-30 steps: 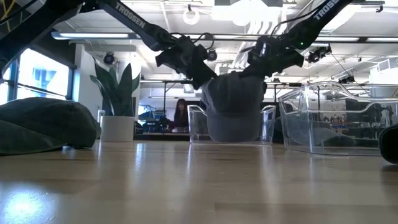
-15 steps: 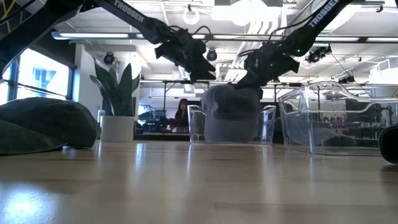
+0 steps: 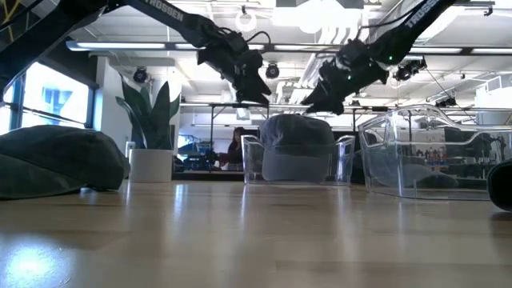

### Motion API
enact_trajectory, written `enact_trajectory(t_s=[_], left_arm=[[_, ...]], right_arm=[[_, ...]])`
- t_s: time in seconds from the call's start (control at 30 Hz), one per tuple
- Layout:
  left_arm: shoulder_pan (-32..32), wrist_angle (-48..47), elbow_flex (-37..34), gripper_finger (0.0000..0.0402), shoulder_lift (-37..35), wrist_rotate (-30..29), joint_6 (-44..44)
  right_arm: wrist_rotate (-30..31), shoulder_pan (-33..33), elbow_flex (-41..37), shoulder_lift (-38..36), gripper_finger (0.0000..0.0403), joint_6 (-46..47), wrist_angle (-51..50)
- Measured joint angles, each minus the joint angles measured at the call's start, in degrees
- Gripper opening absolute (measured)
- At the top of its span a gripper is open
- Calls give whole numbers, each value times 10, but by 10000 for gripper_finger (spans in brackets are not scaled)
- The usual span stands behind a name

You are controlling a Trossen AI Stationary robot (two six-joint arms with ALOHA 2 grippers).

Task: Pick & Place hat
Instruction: Put the bottom black cap into the bottom transparent bin

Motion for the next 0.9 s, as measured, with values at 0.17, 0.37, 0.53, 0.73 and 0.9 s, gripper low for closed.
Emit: enact_trajectory(t_s=[0.17, 0.37, 0.53, 0.73, 0.9], left_arm=[[3, -18, 0, 246, 6, -34, 3], [2, -9, 1, 246, 24, -110, 0], [-3, 14, 1, 246, 38, -157, 13], [-16, 32, 2, 246, 52, -152, 65], [-25, -2, -2, 246, 63, -156, 72]], right_arm=[[3, 0, 0, -66, 237, 13, -63], [13, 3, 0, -106, 229, -1, -259], [119, 20, 0, -84, 216, -63, -349], [188, 33, 0, -31, 196, -81, -291], [209, 33, 0, -11, 182, -78, -236]])
